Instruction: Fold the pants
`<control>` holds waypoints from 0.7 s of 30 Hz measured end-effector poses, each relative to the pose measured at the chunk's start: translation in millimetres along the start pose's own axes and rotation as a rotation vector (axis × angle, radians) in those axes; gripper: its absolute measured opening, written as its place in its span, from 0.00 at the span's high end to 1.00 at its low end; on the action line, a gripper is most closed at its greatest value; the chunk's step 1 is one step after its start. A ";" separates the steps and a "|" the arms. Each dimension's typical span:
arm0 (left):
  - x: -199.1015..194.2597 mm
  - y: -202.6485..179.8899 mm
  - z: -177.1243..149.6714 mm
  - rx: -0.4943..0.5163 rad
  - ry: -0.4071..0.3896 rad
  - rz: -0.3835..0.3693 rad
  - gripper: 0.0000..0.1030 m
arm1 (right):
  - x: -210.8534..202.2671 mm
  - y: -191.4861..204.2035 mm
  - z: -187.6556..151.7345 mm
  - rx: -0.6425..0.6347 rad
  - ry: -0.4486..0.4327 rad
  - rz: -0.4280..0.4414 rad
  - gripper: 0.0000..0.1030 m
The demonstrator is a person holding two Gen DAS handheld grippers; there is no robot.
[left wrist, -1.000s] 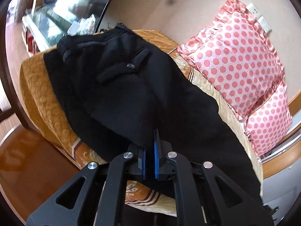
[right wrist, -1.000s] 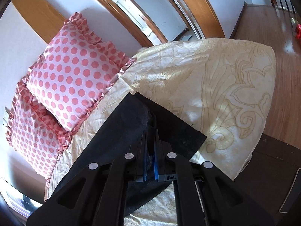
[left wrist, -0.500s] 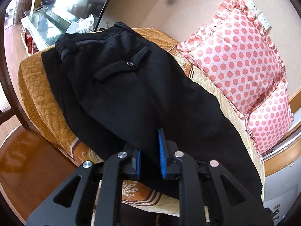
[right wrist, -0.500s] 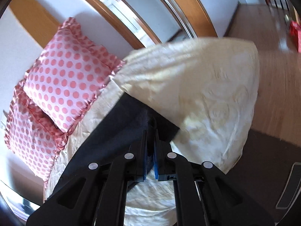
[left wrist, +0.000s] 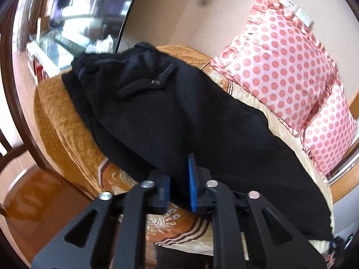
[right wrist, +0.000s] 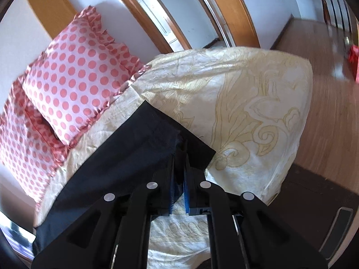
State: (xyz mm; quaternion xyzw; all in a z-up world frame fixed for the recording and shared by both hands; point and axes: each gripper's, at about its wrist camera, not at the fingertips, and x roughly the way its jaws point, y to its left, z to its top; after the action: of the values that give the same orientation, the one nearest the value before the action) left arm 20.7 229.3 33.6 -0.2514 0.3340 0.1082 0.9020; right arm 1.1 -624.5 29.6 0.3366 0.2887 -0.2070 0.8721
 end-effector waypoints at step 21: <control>3.4 -117.4 -33.5 0.363 -0.065 -0.105 0.21 | -9.8 -2.6 -1.8 -0.110 -0.037 0.004 0.40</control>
State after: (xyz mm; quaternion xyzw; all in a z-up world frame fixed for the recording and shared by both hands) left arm 47.6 111.9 54.3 -0.0982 0.3048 0.0069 0.9473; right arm -8.3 -623.3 33.6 0.2851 0.2827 -0.1952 0.8948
